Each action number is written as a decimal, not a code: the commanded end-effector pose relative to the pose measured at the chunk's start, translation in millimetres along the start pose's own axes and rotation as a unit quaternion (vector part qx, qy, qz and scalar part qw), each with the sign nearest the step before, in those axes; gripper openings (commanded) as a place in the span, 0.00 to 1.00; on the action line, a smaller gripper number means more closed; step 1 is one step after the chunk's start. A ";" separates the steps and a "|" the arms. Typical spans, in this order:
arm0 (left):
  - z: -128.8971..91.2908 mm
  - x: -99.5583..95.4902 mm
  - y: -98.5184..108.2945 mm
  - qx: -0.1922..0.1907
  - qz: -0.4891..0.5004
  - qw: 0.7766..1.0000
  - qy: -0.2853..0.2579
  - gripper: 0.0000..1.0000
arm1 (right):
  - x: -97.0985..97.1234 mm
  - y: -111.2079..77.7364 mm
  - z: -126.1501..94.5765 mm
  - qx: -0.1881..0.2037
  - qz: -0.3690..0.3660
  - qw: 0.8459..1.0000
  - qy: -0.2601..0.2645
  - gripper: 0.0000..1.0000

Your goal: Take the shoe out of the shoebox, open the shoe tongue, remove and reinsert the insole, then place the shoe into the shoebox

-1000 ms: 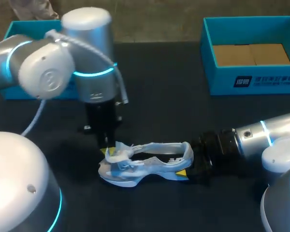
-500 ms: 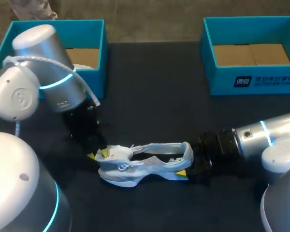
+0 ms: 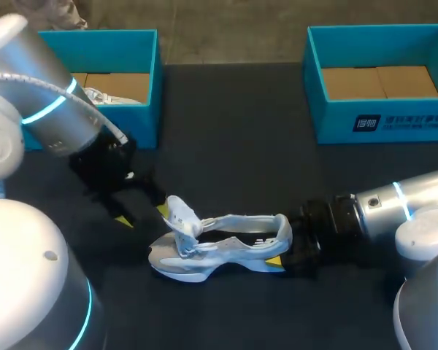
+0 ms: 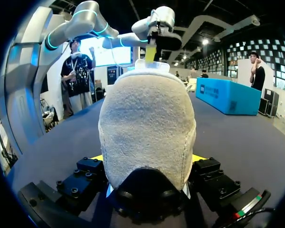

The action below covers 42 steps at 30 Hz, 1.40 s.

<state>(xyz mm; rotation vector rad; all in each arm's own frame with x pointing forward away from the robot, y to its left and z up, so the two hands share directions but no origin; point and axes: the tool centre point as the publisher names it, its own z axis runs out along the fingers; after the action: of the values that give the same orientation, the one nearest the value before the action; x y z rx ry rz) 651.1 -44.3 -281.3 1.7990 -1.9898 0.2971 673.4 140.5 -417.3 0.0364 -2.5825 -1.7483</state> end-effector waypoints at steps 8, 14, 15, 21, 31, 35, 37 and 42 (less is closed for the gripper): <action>-31.1 61.1 -6.2 -0.023 0.122 0.987 -0.100 0.45 | 0.8 -0.9 1.4 0.001 0.000 1.000 0.000 0.00; -35.0 85.6 -3.8 -0.062 0.254 0.956 -0.134 0.00 | 0.8 -0.9 1.4 0.001 0.000 1.000 0.000 0.00; -35.9 88.6 -2.8 -0.077 0.291 0.942 -0.146 0.00 | 0.8 -0.9 1.4 0.001 0.000 1.000 0.000 0.00; -37.3 104.7 -3.8 -0.133 0.440 0.872 -0.171 0.00 | 0.8 -0.9 1.4 0.001 0.000 1.000 0.000 0.00; -26.1 126.3 -4.5 -0.187 0.539 0.801 -0.180 0.00 | 0.8 -0.9 1.4 0.001 0.000 1.000 0.000 0.00; -23.5 126.0 -5.2 -0.192 0.538 0.800 -0.183 0.00 | 0.8 -0.9 1.4 0.001 0.000 1.000 0.000 0.00; -23.5 126.0 -5.2 -0.192 0.538 0.800 -0.183 0.00 | 0.8 -0.9 1.4 0.001 0.000 1.000 0.000 0.00; -23.5 126.0 -5.2 -0.192 0.538 0.800 -0.183 0.00 | 0.8 -0.9 1.4 0.001 0.000 1.000 0.000 0.00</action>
<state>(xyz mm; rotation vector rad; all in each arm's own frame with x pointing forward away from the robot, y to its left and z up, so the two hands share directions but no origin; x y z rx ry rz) 649.7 -141.4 -205.0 0.3388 -2.9162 -0.0010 673.4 140.6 -417.3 0.0366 -2.5823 -1.7485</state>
